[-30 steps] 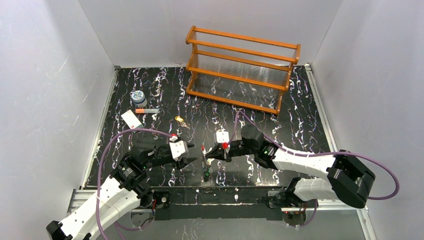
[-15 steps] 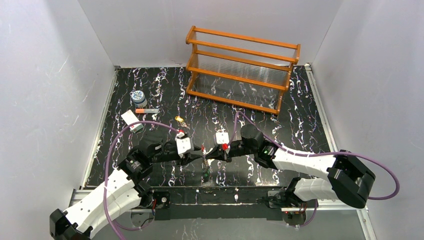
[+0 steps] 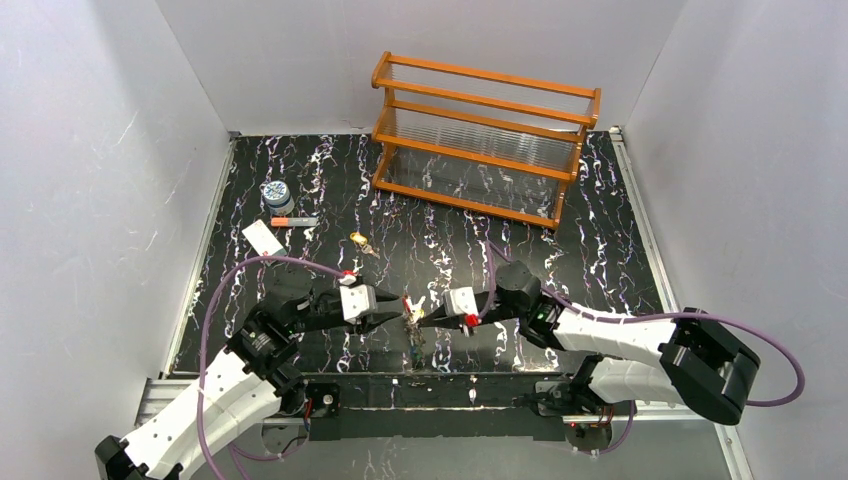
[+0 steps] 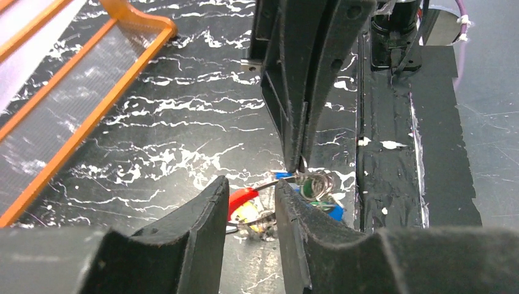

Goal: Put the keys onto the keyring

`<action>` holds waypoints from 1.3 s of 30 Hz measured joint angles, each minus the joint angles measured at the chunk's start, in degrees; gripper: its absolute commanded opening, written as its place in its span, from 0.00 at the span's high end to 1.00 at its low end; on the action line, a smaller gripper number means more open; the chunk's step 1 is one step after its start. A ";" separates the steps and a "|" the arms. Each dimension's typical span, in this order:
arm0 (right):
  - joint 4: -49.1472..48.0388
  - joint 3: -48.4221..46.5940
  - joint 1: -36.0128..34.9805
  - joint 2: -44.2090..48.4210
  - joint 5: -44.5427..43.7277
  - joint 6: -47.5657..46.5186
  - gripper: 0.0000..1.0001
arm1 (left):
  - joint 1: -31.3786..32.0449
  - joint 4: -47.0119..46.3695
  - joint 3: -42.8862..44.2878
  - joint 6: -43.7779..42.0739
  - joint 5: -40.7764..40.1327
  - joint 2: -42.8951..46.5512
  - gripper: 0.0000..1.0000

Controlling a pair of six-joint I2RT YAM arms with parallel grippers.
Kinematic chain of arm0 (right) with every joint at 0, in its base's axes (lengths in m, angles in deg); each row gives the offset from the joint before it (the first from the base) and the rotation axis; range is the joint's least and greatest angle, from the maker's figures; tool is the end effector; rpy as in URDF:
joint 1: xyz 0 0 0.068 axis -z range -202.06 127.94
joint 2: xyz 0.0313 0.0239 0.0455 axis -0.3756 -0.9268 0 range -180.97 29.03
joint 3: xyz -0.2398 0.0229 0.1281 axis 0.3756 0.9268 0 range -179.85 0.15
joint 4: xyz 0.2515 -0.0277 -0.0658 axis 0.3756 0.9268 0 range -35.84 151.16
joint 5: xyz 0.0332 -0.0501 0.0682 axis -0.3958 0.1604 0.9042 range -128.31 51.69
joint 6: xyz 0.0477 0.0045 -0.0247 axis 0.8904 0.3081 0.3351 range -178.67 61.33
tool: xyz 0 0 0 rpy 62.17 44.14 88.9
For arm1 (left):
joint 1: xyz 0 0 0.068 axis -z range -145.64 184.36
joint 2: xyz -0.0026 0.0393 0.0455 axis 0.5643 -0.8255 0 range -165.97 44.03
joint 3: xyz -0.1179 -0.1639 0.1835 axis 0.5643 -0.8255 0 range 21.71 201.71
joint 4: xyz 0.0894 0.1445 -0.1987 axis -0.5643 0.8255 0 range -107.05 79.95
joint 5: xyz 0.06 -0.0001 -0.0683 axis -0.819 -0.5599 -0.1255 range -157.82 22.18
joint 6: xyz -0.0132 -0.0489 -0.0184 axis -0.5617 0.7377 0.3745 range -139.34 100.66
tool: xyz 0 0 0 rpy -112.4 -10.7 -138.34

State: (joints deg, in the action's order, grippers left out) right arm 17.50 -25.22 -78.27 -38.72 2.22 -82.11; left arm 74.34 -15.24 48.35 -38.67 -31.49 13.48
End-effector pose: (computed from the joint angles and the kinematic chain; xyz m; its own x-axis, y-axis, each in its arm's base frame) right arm 0.1154 0.2139 0.2270 0.3436 -0.0304 -0.9386 -0.9315 -0.1381 -0.3365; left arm 0.0963 -0.1082 0.2806 0.2490 0.1394 -0.9584 0.9400 0.2038 0.2738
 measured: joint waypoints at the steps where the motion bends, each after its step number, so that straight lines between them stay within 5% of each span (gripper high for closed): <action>1: -1.03 0.96 0.00 0.20 0.83 -1.31 0.99 | 0.00 0.11 -0.07 -0.31 0.24 0.66 0.67; 20: -3.76 4.59 0.00 2.69 6.10 -18.80 0.99 | 0.00 2.14 -1.86 -6.23 3.87 5.35 0.67; 31: -3.28 0.37 0.00 0.15 -7.17 0.11 0.99 | 0.00 -2.29 -1.84 5.03 -1.60 -0.83 0.57; 39: -2.19 -3.54 0.00 -0.11 -26.36 10.75 0.99 | 0.00 -6.05 -0.72 17.79 -13.57 -4.33 0.32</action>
State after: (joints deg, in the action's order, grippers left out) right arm 15.31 -28.76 -78.27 -38.83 -24.14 -71.36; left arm 74.34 -21.30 47.63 -20.88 -45.06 9.15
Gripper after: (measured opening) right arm 0.033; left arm 0.584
